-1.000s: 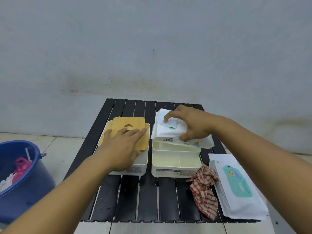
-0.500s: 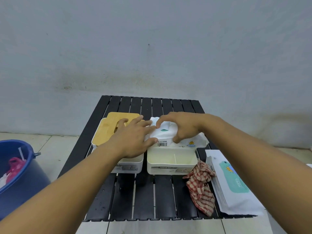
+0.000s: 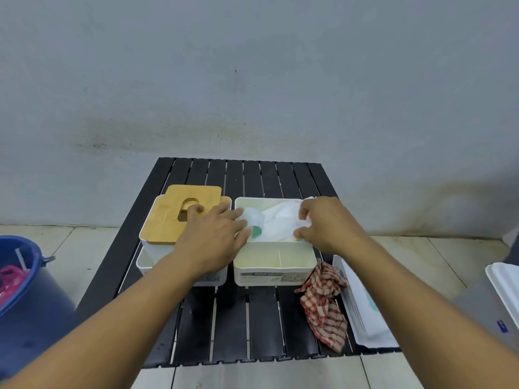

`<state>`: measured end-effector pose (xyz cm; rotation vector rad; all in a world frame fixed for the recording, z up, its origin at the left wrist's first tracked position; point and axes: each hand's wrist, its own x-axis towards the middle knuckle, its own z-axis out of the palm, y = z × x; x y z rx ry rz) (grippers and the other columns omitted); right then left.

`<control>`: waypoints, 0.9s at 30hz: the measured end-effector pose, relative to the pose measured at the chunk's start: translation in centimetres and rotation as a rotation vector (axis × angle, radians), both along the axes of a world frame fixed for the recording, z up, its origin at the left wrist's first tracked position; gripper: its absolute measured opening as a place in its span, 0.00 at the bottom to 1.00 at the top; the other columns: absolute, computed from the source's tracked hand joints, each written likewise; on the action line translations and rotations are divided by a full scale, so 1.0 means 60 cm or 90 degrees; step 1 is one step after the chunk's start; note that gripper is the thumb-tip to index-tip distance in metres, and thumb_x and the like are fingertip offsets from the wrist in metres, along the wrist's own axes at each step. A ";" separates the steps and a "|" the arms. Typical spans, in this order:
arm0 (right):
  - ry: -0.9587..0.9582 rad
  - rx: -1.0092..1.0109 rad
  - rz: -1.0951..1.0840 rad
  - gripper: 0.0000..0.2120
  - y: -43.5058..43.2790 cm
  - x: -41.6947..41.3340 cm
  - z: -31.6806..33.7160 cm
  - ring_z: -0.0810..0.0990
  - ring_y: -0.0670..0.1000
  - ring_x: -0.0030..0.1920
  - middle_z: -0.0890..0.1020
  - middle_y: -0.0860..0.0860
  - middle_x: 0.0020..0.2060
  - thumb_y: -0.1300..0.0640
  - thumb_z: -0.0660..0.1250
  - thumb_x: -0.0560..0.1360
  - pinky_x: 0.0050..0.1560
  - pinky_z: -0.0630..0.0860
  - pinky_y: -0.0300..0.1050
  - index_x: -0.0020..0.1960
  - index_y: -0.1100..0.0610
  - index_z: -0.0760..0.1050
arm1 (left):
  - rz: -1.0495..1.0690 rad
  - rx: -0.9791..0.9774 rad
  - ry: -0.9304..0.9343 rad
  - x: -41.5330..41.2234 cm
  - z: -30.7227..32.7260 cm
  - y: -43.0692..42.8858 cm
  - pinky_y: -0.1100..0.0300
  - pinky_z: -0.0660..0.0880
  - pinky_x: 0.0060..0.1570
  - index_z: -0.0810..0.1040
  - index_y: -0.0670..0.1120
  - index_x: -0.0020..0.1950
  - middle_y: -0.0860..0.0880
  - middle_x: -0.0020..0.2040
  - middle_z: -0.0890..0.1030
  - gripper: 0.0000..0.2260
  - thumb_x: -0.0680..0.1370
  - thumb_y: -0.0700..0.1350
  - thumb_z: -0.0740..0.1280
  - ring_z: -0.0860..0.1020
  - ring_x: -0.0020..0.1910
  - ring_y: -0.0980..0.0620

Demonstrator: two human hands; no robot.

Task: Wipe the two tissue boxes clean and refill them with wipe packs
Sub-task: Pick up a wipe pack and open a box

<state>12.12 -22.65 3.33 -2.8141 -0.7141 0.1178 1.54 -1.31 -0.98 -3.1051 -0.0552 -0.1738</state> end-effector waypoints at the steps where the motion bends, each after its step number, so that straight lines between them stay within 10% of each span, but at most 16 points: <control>1: -0.022 -0.001 0.001 0.16 0.008 -0.001 -0.009 0.77 0.54 0.55 0.79 0.52 0.56 0.49 0.76 0.73 0.47 0.72 0.47 0.57 0.52 0.78 | -0.004 0.011 -0.008 0.000 -0.003 0.000 0.37 0.62 0.63 0.81 0.55 0.62 0.58 0.75 0.74 0.35 0.79 0.61 0.36 0.65 0.78 0.50; 13: -0.258 -0.176 0.091 0.07 0.019 0.002 -0.044 0.78 0.50 0.50 0.80 0.45 0.38 0.47 0.65 0.80 0.73 0.41 0.65 0.47 0.46 0.80 | 0.016 0.015 -0.029 0.022 0.015 -0.038 0.39 0.56 0.74 0.58 0.57 0.82 0.53 0.82 0.62 0.25 0.85 0.61 0.51 0.56 0.82 0.48; 17: -0.232 -0.250 0.193 0.09 0.029 0.013 -0.035 0.80 0.50 0.45 0.79 0.46 0.34 0.53 0.63 0.82 0.77 0.32 0.58 0.46 0.50 0.79 | 0.030 0.033 0.102 0.037 0.014 -0.036 0.35 0.48 0.76 0.73 0.52 0.74 0.51 0.77 0.73 0.28 0.85 0.61 0.43 0.53 0.83 0.46; 21: -0.116 -0.340 0.249 0.24 0.047 0.011 -0.021 0.80 0.56 0.58 0.83 0.51 0.43 0.42 0.47 0.86 0.75 0.30 0.67 0.43 0.53 0.74 | 0.043 0.056 0.217 0.036 0.009 -0.030 0.31 0.39 0.75 0.80 0.54 0.65 0.50 0.71 0.79 0.39 0.80 0.71 0.36 0.47 0.84 0.46; 27: 0.082 -0.361 0.232 0.47 0.069 0.013 -0.018 0.72 0.57 0.70 0.82 0.55 0.44 0.27 0.32 0.76 0.72 0.30 0.70 0.45 0.54 0.82 | 0.008 0.184 0.292 0.038 0.009 -0.036 0.28 0.27 0.70 0.72 0.57 0.77 0.48 0.77 0.73 0.46 0.73 0.80 0.39 0.39 0.84 0.42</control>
